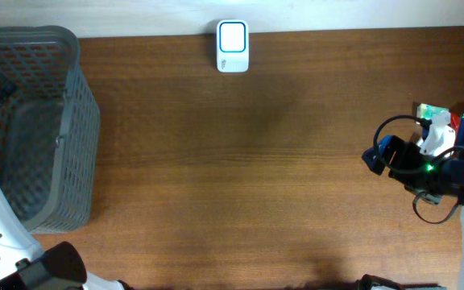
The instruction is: Scan the item barcode
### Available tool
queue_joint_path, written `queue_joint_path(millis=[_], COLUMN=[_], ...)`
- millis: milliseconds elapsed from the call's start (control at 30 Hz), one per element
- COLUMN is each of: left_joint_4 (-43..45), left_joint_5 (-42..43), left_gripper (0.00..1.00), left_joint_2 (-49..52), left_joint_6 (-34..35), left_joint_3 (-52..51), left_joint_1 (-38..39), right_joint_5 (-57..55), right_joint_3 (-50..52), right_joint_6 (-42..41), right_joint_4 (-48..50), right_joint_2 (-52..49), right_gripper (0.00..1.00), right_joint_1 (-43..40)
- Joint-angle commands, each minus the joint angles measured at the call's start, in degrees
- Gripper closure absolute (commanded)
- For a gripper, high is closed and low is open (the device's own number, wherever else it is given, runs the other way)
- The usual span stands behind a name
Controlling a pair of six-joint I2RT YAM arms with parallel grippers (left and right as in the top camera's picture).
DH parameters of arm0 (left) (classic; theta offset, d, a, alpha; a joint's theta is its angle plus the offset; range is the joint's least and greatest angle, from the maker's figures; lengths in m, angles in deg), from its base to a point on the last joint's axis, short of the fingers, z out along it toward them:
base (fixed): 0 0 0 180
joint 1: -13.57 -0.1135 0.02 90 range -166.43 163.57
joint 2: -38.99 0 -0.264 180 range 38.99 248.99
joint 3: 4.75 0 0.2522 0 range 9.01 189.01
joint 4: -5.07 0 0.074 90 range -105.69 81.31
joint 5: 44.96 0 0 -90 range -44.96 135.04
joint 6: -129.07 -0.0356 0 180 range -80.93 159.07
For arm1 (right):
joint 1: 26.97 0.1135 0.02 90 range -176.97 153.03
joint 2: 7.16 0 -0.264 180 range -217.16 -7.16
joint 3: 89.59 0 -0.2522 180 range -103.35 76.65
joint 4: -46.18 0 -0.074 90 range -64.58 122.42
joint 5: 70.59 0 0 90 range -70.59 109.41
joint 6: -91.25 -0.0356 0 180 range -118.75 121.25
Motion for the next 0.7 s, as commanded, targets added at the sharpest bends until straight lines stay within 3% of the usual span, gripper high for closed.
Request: queue_joint_path(millis=[0,367,533,667], left_joint_4=[0.0,0.0,0.0,0.0], left_joint_5=[-0.2,-0.2,-0.2,-0.2], left_gripper=[0.01,0.01,0.01,0.01], left_joint_2=[0.1,0.1,0.1,0.1], left_joint_6=[0.5,0.5,0.5,0.5], left_joint_3=[0.2,0.2,0.2,0.2], left_joint_1=[-0.4,-0.4,-0.4,-0.4], right_joint_5=[1.3,-1.3,-1.3,-5.2], right_joint_3=[0.2,2.4,11.5,21.6], right_joint_6=[0.0,0.3,3.1,6.1], right_joint_4=[-0.1,2.2,20.0,33.5], right_joint_2=[0.0,-0.4,5.9,17.9], right_gripper=[0.02,0.02,0.02,0.02], right_joint_1=[0.3,1.0,9.3,20.2])
